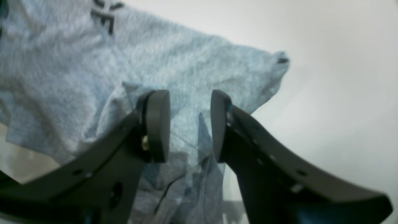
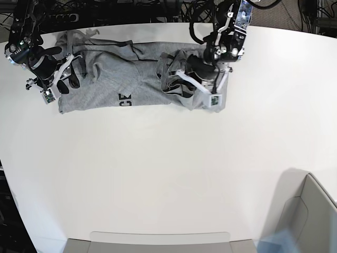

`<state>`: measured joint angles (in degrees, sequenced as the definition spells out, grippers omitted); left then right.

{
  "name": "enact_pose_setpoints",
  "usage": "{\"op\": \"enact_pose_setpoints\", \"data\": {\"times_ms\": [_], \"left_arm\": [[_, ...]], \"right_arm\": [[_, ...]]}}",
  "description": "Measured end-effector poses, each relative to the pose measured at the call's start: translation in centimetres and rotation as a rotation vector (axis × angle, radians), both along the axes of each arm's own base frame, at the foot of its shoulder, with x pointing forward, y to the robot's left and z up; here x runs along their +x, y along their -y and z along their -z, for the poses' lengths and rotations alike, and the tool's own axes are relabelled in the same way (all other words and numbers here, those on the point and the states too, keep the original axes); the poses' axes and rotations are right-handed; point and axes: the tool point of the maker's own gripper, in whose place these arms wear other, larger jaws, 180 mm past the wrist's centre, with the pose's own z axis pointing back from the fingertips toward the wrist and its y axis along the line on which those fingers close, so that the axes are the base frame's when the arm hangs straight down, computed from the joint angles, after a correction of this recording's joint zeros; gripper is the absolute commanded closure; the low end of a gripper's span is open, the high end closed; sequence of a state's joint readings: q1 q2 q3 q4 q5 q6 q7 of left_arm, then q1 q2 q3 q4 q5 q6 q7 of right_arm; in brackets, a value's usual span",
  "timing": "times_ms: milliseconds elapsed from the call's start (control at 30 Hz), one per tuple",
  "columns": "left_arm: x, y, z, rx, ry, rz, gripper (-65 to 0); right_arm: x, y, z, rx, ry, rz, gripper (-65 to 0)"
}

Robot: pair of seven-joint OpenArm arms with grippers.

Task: Fold the T-shirt properly
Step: 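Lay the strip end down and regrasp the shirt middle with left gripper, then lift the strip end with the right gripper and fold it onto the middle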

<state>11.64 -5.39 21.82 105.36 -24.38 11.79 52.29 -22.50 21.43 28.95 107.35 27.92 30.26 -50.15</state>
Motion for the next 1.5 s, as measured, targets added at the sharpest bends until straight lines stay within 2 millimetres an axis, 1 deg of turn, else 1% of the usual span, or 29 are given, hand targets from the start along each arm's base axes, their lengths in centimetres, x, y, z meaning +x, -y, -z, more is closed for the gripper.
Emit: {"op": "enact_pose_setpoints", "data": {"times_ms": [100,133,200,233,300,400,500,533,567,600,700,767,867,967,1033,1100,1167,1267,1433,1500], "left_arm": [[0.5,5.4,-1.6,-0.063,0.043,0.119,0.0],[0.3,6.9,-1.8,-0.071,0.049,0.161,0.0],[-0.3,8.9,-1.5,-0.044,0.049,0.24,0.0],[-0.4,9.4,-1.4,-0.028,0.05,0.259,0.0],[-0.3,9.3,-1.4,0.003,0.071,0.269,0.0],[-0.1,9.2,-1.6,0.006,0.079,0.265,0.0],[0.1,9.1,-2.0,0.006,0.091,0.264,0.0],[0.0,9.1,-2.0,0.004,0.092,0.263,0.0],[0.0,9.0,-1.9,0.003,0.089,0.258,0.0],[-0.1,8.6,-1.7,0.003,0.081,0.245,0.0],[-0.4,8.2,-1.3,0.009,0.064,0.235,0.0],[0.0,7.8,-1.3,0.017,0.074,0.239,0.0],[-0.1,7.3,-1.0,0.04,0.074,0.239,0.0],[-0.2,7.3,-1.0,0.037,0.07,0.243,0.0],[-0.2,7.4,-1.0,0.035,0.071,0.244,0.0],[-0.2,7.4,-1.0,0.035,0.071,0.244,0.0],[-0.2,7.3,-1.0,0.036,0.07,0.244,0.0],[-0.2,7.4,-1.1,0.034,0.073,0.243,0.0],[-0.2,7.3,-1.0,0.035,0.07,0.243,0.0],[-0.2,7.3,-1.0,0.035,0.07,0.243,0.0]], "right_arm": [[0.8,0.9,-0.8,0.018,0.044,0.07,-21.3],[1.0,1.2,-1.0,0.025,0.056,0.084,-21.3],[1.3,1.4,-1.4,0.027,0.07,0.095,-21.3],[1.5,1.5,-1.5,0.026,0.074,0.095,-21.3],[1.4,1.4,-1.5,0.03,0.072,0.095,-21.3],[1.3,1.4,-1.5,0.042,0.071,0.096,-21.6],[1.2,-0.1,-2.1,0.203,0.086,0.076,-21.7],[0.8,-0.2,-2.2,0.254,0.088,0.055,-21.7],[0.4,0.3,-2.1,0.312,0.082,0.074,-21.7],[0.1,1.2,-1.5,0.369,0.068,0.108,-21.7],[-1.3,4.6,1.1,0.403,-0.015,0.21,-21.7],[-1.8,5.7,2.0,0.423,-0.025,0.247,-21.7],[-2.5,6.0,3.3,0.456,-0.054,0.274,-21.7],[-3.3,6.6,4.8,0.484,-0.091,0.32,-21.6],[-4.0,7.0,6.3,0.492,-0.131,0.354,-21.6],[-3.6,7.2,6.6,0.493,-0.113,0.369,-21.6],[-2.9,6.7,6.8,0.509,-0.088,0.367,-21.6],[-2.5,4.5,7.1,0.535,-0.102,0.311,-21.6],[-2.2,1.1,7.0,0.559,-0.111,0.241,-21.6],[-2.0,-0.6,7.1,0.575,-0.121,0.204,-21.6]]}}
